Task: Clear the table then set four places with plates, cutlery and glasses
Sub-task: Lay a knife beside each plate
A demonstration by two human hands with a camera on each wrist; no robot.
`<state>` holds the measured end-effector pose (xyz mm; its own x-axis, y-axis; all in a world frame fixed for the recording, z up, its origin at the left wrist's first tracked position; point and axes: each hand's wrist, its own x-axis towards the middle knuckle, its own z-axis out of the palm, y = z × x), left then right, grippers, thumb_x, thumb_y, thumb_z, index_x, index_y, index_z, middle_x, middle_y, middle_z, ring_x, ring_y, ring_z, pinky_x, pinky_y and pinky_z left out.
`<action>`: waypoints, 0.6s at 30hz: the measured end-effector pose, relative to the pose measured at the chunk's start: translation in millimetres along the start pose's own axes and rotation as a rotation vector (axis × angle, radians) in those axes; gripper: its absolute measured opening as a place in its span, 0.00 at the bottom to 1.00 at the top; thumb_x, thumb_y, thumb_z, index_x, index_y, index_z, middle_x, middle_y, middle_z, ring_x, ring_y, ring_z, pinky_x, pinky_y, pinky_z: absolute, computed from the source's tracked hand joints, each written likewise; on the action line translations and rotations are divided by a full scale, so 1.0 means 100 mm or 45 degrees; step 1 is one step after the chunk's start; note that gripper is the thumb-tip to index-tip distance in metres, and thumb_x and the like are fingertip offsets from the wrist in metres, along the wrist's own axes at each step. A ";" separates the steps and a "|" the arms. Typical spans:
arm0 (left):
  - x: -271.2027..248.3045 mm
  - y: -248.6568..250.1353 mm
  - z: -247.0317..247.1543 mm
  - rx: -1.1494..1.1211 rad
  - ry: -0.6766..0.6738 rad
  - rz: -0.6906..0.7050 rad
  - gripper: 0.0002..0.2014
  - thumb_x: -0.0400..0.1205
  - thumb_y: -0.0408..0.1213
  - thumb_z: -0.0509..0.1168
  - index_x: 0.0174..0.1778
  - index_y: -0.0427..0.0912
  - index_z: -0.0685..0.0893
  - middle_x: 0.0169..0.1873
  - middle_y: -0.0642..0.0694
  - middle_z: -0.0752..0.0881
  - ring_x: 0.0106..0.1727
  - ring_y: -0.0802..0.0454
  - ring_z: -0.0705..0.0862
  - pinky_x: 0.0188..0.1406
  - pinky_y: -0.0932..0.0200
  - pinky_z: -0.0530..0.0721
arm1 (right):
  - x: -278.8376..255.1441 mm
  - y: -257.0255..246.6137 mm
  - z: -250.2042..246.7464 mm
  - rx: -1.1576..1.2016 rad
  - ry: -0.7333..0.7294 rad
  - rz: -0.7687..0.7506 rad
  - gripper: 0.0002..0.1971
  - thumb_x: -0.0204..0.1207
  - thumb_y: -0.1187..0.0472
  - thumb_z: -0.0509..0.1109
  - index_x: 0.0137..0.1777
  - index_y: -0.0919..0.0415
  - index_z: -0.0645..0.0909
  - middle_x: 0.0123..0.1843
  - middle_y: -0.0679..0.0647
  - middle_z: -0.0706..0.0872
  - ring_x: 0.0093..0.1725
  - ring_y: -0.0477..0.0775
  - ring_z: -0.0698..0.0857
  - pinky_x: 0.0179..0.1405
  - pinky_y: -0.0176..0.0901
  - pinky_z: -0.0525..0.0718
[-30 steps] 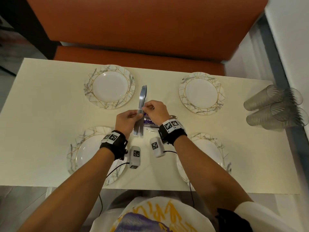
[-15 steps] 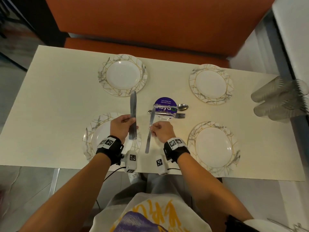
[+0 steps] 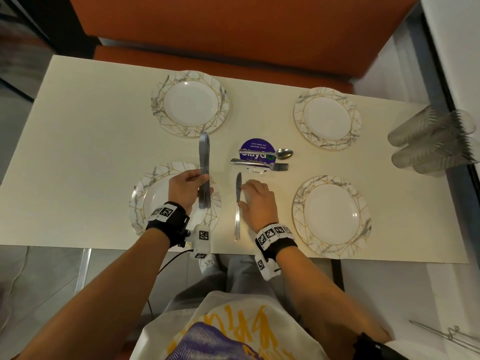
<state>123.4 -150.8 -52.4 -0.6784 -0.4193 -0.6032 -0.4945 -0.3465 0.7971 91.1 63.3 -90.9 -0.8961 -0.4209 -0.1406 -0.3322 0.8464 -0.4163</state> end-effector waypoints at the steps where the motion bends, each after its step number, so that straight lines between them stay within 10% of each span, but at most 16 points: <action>1: 0.00 0.01 0.00 0.001 0.000 0.001 0.11 0.83 0.28 0.73 0.60 0.29 0.87 0.49 0.28 0.92 0.44 0.28 0.93 0.53 0.38 0.93 | -0.02 0.02 -0.01 -0.051 -0.048 -0.077 0.27 0.74 0.57 0.77 0.74 0.54 0.78 0.78 0.51 0.76 0.78 0.55 0.72 0.73 0.53 0.76; 5: 0.02 0.02 0.01 0.003 -0.007 0.008 0.12 0.83 0.28 0.73 0.61 0.28 0.87 0.50 0.26 0.91 0.43 0.30 0.93 0.53 0.36 0.93 | -0.11 0.09 0.03 -0.182 -0.181 -0.216 0.32 0.78 0.55 0.74 0.82 0.54 0.73 0.87 0.47 0.66 0.89 0.51 0.58 0.79 0.56 0.68; 18: 0.01 0.02 -0.01 0.027 0.015 0.046 0.11 0.84 0.29 0.73 0.59 0.28 0.88 0.49 0.27 0.91 0.40 0.35 0.92 0.48 0.43 0.93 | -0.17 -0.12 0.18 -0.186 -0.211 -0.256 0.31 0.79 0.53 0.74 0.82 0.52 0.72 0.88 0.46 0.65 0.88 0.51 0.60 0.79 0.57 0.71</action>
<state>122.9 -152.9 -51.6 -0.6898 -0.4412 -0.5740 -0.4811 -0.3132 0.8188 115.1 54.5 -99.8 -0.7518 -0.6223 -0.2181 -0.5480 0.7736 -0.3183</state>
